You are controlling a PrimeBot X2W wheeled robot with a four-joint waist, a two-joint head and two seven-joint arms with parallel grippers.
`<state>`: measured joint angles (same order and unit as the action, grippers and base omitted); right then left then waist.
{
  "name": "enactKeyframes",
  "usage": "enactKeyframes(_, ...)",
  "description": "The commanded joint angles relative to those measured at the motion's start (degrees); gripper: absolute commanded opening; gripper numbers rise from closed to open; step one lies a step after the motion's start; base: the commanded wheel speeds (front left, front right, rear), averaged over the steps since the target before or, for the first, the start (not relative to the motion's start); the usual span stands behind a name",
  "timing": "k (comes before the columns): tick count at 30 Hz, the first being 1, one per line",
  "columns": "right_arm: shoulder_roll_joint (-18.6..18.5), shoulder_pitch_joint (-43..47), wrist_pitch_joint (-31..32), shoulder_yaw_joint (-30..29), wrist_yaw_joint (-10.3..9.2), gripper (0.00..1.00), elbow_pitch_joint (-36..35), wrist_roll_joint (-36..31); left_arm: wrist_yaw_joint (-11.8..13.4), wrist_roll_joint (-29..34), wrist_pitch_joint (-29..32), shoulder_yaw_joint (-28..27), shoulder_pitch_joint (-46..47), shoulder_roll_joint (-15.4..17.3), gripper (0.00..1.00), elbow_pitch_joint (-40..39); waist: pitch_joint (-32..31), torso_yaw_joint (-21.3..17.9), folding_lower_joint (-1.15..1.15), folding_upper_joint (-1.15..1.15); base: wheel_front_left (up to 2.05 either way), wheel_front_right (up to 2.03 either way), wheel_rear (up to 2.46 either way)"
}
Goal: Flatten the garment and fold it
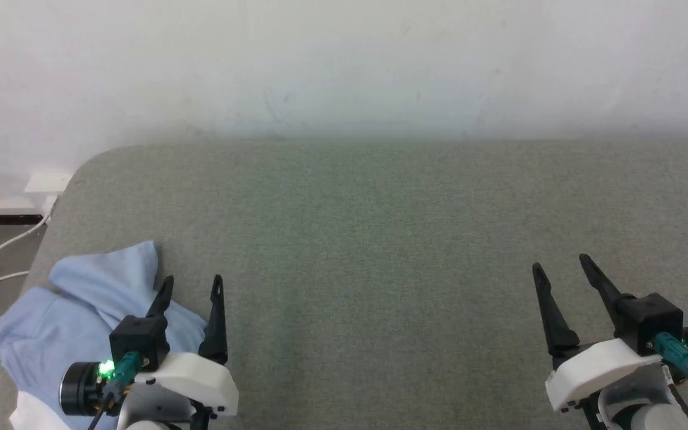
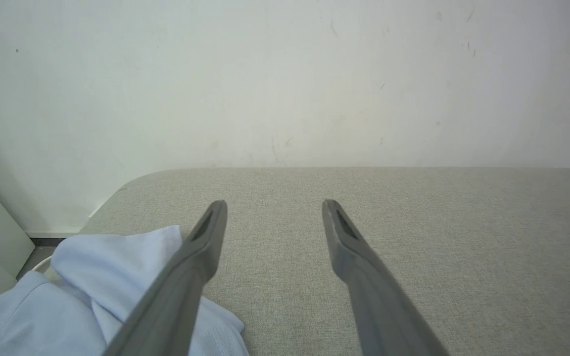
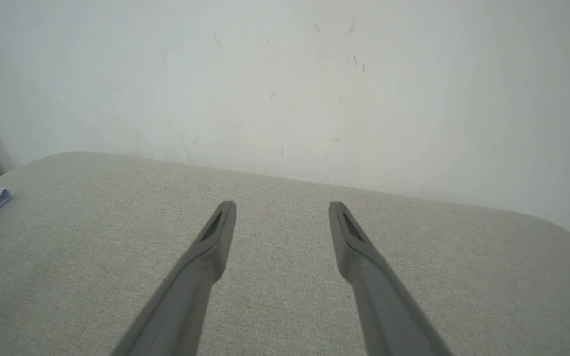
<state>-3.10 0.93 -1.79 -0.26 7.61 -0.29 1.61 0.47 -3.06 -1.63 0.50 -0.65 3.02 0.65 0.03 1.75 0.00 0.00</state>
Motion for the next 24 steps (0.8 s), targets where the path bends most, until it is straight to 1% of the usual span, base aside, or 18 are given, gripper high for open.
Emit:
enactKeyframes(1,0.0,0.2,-0.6,-0.1,-0.02,1.0,-0.4,0.6,-0.4,-0.6,-0.8,-0.1,0.7,0.0,1.0,0.1,-0.1,0.9,0.0,0.0,0.0,0.0,0.0)
enactKeyframes(24,0.1,0.7,-2.3,0.1,-0.04,1.0,-2.3,2.0,-1.1,-3.5,-3.5,-2.7,-0.5,0.0,1.0,0.8,-0.6,11.1,0.0,0.0,0.0,0.0,0.0)
